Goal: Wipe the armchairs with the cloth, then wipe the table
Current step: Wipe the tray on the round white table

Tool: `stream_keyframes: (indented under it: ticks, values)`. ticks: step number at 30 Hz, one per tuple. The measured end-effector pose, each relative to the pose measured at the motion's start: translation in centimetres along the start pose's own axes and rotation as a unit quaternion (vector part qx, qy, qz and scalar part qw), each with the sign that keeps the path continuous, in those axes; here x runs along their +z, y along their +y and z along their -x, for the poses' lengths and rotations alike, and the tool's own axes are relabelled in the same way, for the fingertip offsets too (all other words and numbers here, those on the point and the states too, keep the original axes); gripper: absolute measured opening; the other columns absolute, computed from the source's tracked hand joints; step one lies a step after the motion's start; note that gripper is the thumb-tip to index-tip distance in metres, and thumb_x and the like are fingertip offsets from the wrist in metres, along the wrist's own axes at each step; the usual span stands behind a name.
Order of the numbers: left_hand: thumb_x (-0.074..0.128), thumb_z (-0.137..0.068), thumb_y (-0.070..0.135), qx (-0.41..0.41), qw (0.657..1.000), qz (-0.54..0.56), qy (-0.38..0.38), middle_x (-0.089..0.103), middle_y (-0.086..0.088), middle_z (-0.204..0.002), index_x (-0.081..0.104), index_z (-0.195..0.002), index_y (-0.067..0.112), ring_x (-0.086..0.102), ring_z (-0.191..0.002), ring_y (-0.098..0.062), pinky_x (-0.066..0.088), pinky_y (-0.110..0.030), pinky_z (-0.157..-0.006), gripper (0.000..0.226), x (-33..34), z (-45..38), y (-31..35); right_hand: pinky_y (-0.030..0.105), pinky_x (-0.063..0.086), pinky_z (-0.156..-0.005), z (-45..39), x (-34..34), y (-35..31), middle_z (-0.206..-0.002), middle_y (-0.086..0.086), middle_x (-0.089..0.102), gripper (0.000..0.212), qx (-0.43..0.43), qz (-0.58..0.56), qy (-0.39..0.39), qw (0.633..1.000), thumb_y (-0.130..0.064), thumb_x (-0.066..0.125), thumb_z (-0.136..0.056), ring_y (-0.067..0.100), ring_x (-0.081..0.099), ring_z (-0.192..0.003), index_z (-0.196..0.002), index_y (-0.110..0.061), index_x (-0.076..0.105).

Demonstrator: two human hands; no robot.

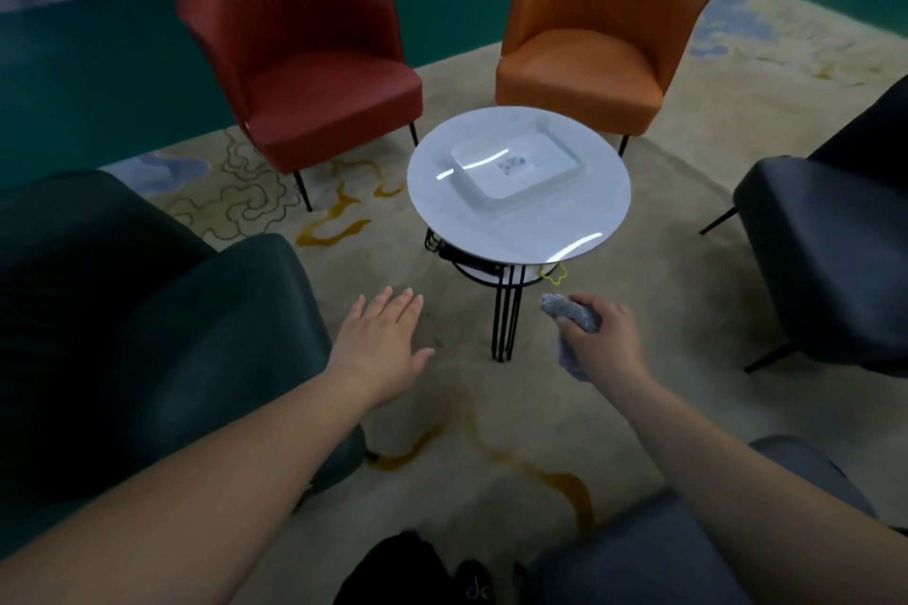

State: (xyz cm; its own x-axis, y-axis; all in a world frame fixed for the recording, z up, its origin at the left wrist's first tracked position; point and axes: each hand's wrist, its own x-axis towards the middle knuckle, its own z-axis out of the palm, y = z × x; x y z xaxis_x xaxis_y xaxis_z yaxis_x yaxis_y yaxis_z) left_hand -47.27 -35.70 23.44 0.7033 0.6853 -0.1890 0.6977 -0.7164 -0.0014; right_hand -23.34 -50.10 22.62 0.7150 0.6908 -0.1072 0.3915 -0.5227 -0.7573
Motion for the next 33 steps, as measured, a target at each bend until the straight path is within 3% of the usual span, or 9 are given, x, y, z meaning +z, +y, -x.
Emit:
stream_keyframes:
  ticks: [4,8,11,13,15,18,20,26,33]
  values:
    - [0.031,-0.092,0.06,0.011,1.0,0.0,-0.005,0.008,0.004,-0.16,0.007,-0.153,0.023,0.003,-0.147,-0.018,0.002,-0.043,-0.118,0.075,-0.6,-6.1,-0.7,0.036,0.05,-0.084,-4.9,-0.2,-0.8,-0.102,0.014,0.063,0.026,0.009,-0.002,-0.001,1.0,-0.017,0.067,-0.082,0.027,0.059,-0.098,-0.108,-0.015,0.067]
    - [0.032,-0.093,0.059,0.019,1.0,0.006,-0.019,0.007,0.005,-0.161,0.006,-0.153,0.022,0.002,-0.147,-0.018,0.002,-0.042,-0.119,0.075,-1.2,-12.6,-1.6,0.017,0.039,-0.06,-10.6,-0.9,-1.6,-0.091,0.012,0.065,0.015,0.0,0.002,0.023,1.0,-0.013,0.066,-0.083,0.019,0.061,-0.079,-0.097,-0.011,0.069]
    - [0.033,-0.093,0.058,0.025,0.999,0.01,-0.024,0.007,0.004,-0.161,0.007,-0.153,0.021,0.003,-0.147,-0.018,0.002,-0.041,-0.119,0.076,-1.8,-17.5,-2.3,0.017,0.038,-0.057,-14.8,-1.6,-2.3,-0.087,0.013,0.064,0.014,0.018,-0.006,0.034,0.999,-0.013,0.064,-0.083,0.022,0.062,-0.079,-0.096,-0.011,0.069]
    - [0.034,-0.093,0.058,0.025,0.999,0.014,-0.031,0.008,0.004,-0.161,0.008,-0.153,0.021,0.003,-0.147,-0.018,0.003,-0.041,-0.119,0.075,-2.2,-20.5,-2.4,0.014,0.039,-0.048,-17.2,-2.3,-2.7,-0.073,0.015,0.064,0.007,0.007,-0.012,0.051,0.999,-0.009,0.063,-0.082,0.022,0.061,-0.066,-0.086,-0.006,0.068]
    - [0.034,-0.093,0.058,0.031,0.999,0.01,-0.036,0.008,0.003,-0.161,0.008,-0.153,0.021,0.004,-0.147,-0.018,0.004,-0.042,-0.119,0.075,-2.6,-23.6,-2.4,0.019,0.042,-0.042,-19.5,-2.8,-2.8,-0.059,0.016,0.062,0.009,0.003,-0.025,0.058,0.998,-0.008,0.061,-0.082,0.024,0.057,-0.053,-0.079,0.0,0.063]
    - [0.032,-0.094,0.058,0.035,0.999,0.007,-0.036,0.007,0.002,-0.161,0.007,-0.153,0.021,0.003,-0.147,-0.019,0.006,-0.042,-0.119,0.074,-2.9,-27.7,-1.8,0.036,0.047,-0.043,-22.8,-3.6,-2.3,-0.053,0.015,0.059,0.014,0.016,-0.041,0.041,0.998,-0.011,0.058,-0.083,0.031,0.057,-0.049,-0.071,-0.002,0.058]
    - [0.031,-0.094,0.058,0.028,0.999,0.012,-0.044,0.006,0.003,-0.161,0.006,-0.153,0.021,0.002,-0.147,-0.019,0.006,-0.042,-0.119,0.074,-3.0,-30.1,-1.1,0.039,0.048,-0.045,-25.2,-4.1,-1.6,-0.053,0.015,0.059,0.014,0.02,-0.046,0.035,0.998,-0.01,0.057,-0.083,0.032,0.057,-0.049,-0.07,-0.003,0.058]
    - [0.03,-0.093,0.06,-0.017,0.999,-0.001,-0.048,0.008,0.002,-0.161,0.008,-0.153,0.021,0.003,-0.147,-0.019,0.005,-0.042,-0.119,0.075,-2.6,-37.8,1.5,0.03,0.043,-0.04,-34.9,-6.2,-0.4,-0.052,0.01,0.061,0.017,0.004,-0.086,-0.043,0.995,-0.011,0.053,-0.086,0.025,0.053,-0.04,-0.07,-0.01,0.058]
    - [0.029,-0.093,0.06,-0.118,0.99,0.06,-0.054,0.009,0.004,-0.16,0.008,-0.153,0.024,0.006,-0.147,-0.019,0.006,-0.043,-0.119,0.073,-3.3,-44.4,6.7,0.025,0.043,-0.044,-46.8,-8.6,1.2,-0.059,0.006,0.062,0.012,0.009,-0.123,-0.153,0.981,-0.024,0.051,-0.094,0.016,0.053,-0.044,-0.093,-0.028,0.062]
